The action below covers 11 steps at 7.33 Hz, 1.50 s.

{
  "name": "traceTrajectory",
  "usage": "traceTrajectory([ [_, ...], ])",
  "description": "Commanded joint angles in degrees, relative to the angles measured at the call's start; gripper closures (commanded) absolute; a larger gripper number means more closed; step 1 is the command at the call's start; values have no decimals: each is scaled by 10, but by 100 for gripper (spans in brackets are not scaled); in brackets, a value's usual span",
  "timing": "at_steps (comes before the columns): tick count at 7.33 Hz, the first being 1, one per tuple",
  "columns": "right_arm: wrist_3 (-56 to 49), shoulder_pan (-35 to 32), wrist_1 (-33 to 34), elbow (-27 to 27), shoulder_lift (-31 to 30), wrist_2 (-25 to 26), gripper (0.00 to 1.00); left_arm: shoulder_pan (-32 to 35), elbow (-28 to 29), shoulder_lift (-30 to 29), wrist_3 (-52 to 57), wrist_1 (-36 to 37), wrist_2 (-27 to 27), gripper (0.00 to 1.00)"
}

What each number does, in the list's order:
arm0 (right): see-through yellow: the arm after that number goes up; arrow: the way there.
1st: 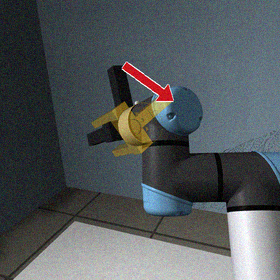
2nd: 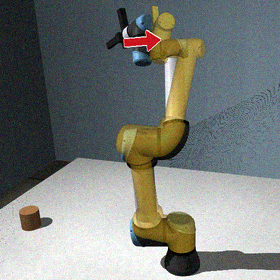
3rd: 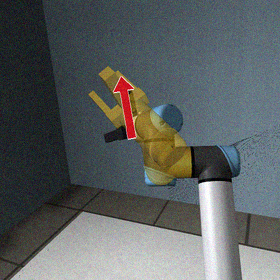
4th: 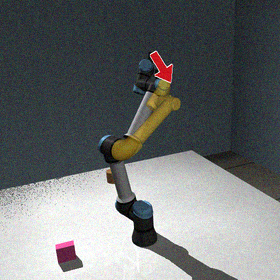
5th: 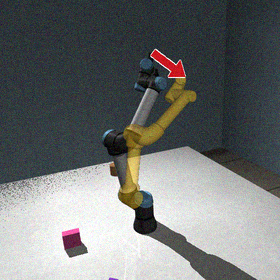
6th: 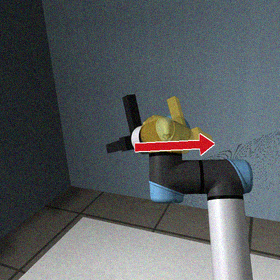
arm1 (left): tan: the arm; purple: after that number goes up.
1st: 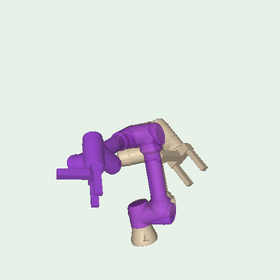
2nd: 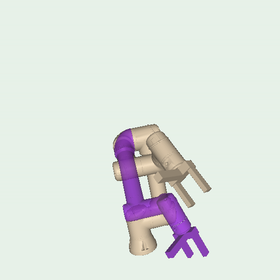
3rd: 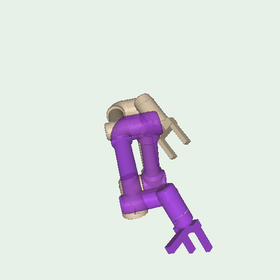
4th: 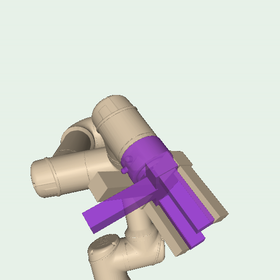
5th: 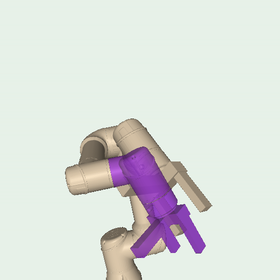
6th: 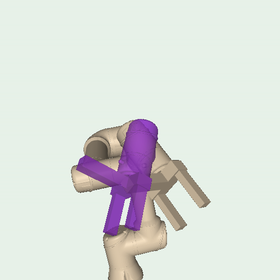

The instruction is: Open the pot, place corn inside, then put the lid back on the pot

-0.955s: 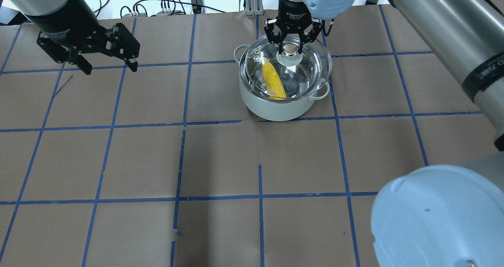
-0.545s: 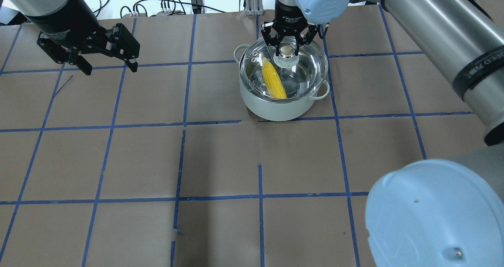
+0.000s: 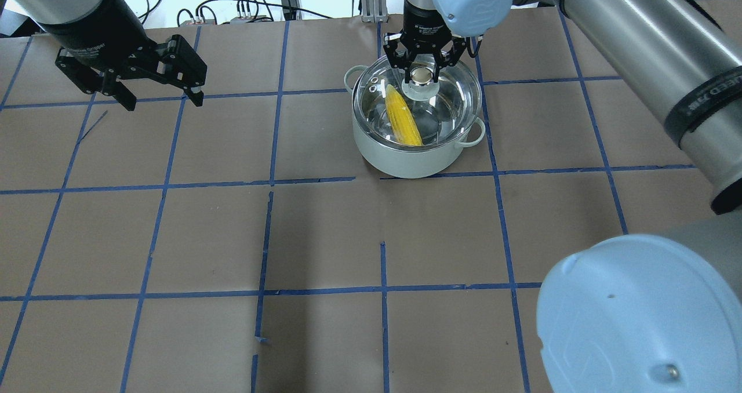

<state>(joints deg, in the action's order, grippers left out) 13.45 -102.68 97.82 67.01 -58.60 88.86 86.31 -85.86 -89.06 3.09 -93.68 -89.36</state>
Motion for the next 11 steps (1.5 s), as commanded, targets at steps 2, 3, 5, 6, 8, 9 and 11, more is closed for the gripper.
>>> traceTrajectory([
  [2, 0, -3, 0, 0, 1, 0, 60, 0, -12, 5, 2, 3, -1, 1],
  [3, 0, -6, 2, 0, 1, 1, 60, -2, -12, 6, 2, 3, -1, 1],
  [5, 1, -10, 3, 0, 1, 1, 60, -2, -13, 6, 2, 3, -1, 1],
  [6, 1, -10, 4, 1, 2, 1, 60, -1, -13, 6, 2, 3, -1, 0],
  [8, 0, -10, 4, 1, 4, 1, 60, -1, -12, 6, 2, 3, -1, 0],
  [9, 0, -9, 4, 0, 6, 1, 60, -1, -12, 6, 2, 3, -1, 0],
  [11, 0, -9, 4, -2, 6, 2, 47, -1, -12, 6, 2, 3, -1, 0],
])
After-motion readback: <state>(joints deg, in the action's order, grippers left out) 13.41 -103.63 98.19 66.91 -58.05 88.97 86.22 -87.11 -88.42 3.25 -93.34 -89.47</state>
